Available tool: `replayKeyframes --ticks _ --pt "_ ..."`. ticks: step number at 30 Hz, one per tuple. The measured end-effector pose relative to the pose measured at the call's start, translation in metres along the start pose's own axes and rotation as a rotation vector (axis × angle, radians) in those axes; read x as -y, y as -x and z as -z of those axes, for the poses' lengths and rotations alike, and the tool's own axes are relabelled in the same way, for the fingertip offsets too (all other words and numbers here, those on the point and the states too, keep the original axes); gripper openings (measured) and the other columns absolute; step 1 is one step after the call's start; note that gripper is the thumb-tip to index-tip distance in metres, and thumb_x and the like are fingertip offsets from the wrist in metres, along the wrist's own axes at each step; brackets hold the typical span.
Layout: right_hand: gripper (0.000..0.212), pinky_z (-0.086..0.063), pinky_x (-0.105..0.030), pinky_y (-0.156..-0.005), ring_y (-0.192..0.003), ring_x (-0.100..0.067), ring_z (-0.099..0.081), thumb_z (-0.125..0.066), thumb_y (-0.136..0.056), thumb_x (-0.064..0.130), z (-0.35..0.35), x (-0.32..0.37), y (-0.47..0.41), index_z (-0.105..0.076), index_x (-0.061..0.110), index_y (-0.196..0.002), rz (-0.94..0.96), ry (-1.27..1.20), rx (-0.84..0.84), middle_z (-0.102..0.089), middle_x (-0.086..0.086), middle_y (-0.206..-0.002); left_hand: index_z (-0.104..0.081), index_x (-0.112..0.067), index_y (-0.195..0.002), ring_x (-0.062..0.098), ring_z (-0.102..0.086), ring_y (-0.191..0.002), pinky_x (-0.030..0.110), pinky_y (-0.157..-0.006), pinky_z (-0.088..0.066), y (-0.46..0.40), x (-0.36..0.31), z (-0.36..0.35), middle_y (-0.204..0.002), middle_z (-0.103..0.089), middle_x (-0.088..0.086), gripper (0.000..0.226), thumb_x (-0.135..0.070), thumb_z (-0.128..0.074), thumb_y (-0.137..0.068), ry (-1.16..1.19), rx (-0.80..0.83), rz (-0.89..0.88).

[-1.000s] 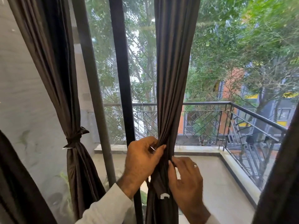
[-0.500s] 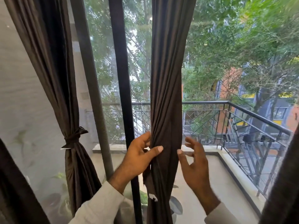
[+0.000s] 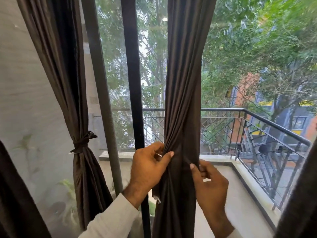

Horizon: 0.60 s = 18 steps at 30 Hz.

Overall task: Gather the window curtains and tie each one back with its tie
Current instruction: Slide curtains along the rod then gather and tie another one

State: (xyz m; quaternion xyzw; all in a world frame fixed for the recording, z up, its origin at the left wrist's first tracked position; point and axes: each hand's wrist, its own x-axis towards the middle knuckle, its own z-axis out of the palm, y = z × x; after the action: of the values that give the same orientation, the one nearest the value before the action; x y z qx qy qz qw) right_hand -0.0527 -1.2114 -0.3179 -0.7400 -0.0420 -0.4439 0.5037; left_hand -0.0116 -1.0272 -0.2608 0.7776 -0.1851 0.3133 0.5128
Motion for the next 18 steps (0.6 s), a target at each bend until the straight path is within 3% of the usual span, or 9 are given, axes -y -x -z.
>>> replayKeyframes --ticks 2,4,7,10,13,15,17,18 --pt "0.012 -0.058 -0.033 -0.074 -0.079 -0.01 -0.067 -0.075 -0.098 0.02 0.0 -0.001 0.008 -0.077 0.029 -0.105 0.213 0.207 0.035 -0.073 0.015 -0.089 -0.072 -0.033 -0.083 0.001 -0.063 -0.053 0.02 -0.057 -0.05 0.004 -0.001 -0.005 -0.066 -0.07 -0.016 0.019 -0.026 -0.089 -0.088 0.003 0.002 0.004" --pt "0.023 -0.055 -0.036 -0.075 -0.082 -0.016 -0.065 -0.073 -0.096 0.016 -0.004 -0.002 0.021 -0.077 0.02 -0.118 0.423 0.289 0.152 -0.072 0.008 -0.098 -0.074 -0.031 -0.087 0.003 -0.066 -0.055 0.027 -0.059 -0.055 0.008 -0.004 -0.009 -0.071 -0.073 -0.013 0.013 -0.029 -0.086 -0.089 0.046 0.034 0.0" --pt "0.039 -0.054 -0.036 -0.075 -0.083 -0.019 -0.064 -0.069 -0.096 0.011 -0.006 -0.009 0.023 -0.072 0.022 -0.133 0.383 0.254 0.201 -0.067 0.007 -0.106 -0.078 -0.027 -0.095 0.016 -0.071 -0.061 0.041 -0.062 -0.062 0.01 -0.005 -0.013 -0.075 -0.076 -0.005 0.01 -0.034 -0.082 -0.09 0.136 0.072 -0.012" --pt "0.051 -0.053 -0.035 -0.071 -0.079 -0.021 -0.058 -0.067 -0.092 0.007 -0.006 -0.011 0.026 -0.067 0.021 -0.141 0.401 0.327 0.238 -0.065 0.004 -0.11 -0.08 -0.024 -0.101 0.015 -0.074 -0.068 0.039 -0.066 -0.062 0.012 -0.009 -0.01 -0.081 -0.078 -0.005 0.018 -0.038 -0.083 -0.092 0.149 0.127 -0.046" --pt "0.044 -0.052 -0.036 -0.069 -0.081 -0.02 -0.051 -0.063 -0.092 0.006 -0.001 -0.006 0.024 -0.069 0.013 -0.135 0.517 0.321 0.339 -0.064 -0.001 -0.115 -0.079 -0.027 -0.097 0.004 -0.068 -0.064 0.024 -0.064 -0.056 0.012 -0.014 -0.005 -0.081 -0.078 -0.012 0.018 -0.03 -0.092 -0.086 0.135 0.174 -0.066" --pt "0.042 -0.052 -0.032 -0.078 -0.09 -0.017 -0.057 -0.062 -0.093 0.006 0.006 -0.008 0.016 -0.071 0.013 -0.133 0.611 0.258 0.449 -0.066 0.0 -0.117 -0.072 -0.038 -0.084 0.001 -0.061 -0.058 0.02 -0.059 -0.05 0.009 -0.01 -0.002 -0.07 -0.07 -0.019 0.024 -0.026 -0.093 -0.085 0.058 0.16 -0.078" --pt "0.038 -0.053 -0.029 -0.087 -0.101 -0.012 -0.065 -0.065 -0.094 0.003 0.01 -0.008 0.009 -0.076 0.02 -0.126 0.527 0.1 0.462 -0.069 0.007 -0.116 -0.069 -0.038 -0.077 0.002 -0.059 -0.061 0.026 -0.06 -0.053 0.003 -0.006 0.002 -0.065 -0.065 -0.016 0.025 -0.025 -0.088 -0.087 0.093 0.192 -0.026" --pt "0.033 -0.055 -0.03 -0.087 -0.102 -0.01 -0.067 -0.066 -0.096 0.003 0.012 -0.01 0.005 -0.078 0.023 -0.119 0.402 0.012 0.395 -0.071 0.012 -0.113 -0.074 -0.033 -0.081 0.009 -0.064 -0.068 0.037 -0.066 -0.06 0.0 -0.004 0.006 -0.071 -0.07 -0.012 0.016 -0.024 -0.086 -0.088 0.169 0.24 0.02"
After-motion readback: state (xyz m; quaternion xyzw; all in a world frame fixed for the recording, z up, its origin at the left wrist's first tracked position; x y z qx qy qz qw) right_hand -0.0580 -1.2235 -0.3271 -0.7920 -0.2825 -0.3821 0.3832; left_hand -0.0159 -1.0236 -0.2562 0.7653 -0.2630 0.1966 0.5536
